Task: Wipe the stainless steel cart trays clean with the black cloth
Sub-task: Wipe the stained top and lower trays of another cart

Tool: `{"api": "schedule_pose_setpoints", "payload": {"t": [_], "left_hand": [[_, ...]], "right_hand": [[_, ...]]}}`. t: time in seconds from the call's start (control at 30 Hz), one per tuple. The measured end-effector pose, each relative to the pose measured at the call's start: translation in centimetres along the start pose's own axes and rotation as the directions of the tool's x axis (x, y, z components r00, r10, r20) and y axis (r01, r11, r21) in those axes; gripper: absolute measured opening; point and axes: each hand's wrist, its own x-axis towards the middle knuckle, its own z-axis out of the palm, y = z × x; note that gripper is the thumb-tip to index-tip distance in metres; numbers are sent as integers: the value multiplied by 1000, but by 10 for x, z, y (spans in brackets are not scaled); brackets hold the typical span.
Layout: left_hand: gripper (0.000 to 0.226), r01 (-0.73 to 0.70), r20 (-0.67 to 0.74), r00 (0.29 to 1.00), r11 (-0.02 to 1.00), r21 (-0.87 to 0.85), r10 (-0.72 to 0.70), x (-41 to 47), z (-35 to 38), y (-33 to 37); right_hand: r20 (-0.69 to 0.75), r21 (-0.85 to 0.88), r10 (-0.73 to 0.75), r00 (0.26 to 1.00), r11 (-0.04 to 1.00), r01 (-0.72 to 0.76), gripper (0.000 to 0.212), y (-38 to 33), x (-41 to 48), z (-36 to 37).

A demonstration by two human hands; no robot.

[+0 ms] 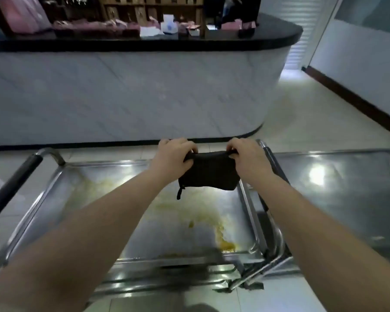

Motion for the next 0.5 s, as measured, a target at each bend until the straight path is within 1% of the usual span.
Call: {"api": "schedule_pose_setpoints", "payload": {"t": [0.13,0.23,0.27,0.33,0.37,0.43,0.5], "left_hand": [[21,0,134,991,997,-77,10,-12,44,-20],[18,29,180,984,997,-70,-16,-11,71,-31],[19,35,172,985,998,-51,-26,-9,78,-33],[21,-10,78,997,1000,-7,11,-3,89,-33],[22,-28,23,999,1000,7,28,-1,92,-31],[21,-26,-52,998,999,-27,25,-1,103,-27],[22,-16,-57,998,994,-112,9,-14,121,-22]], "right_hand": [[83,-54,107,991,993,-103,12,8,-15,47],[145,-111,143,979,986,-127,11,13,-12,69],[152,-111,155,976,984,-139,11,15,-9,74],[115,-61,195,974,980,-189,12,21,0,81],[83,-5,228,970,974,-229,13,25,4,83],[42,110,282,958,952,-285,17,36,4,89],[41,129,301,953,944,-304,19,47,-12,99]]}}
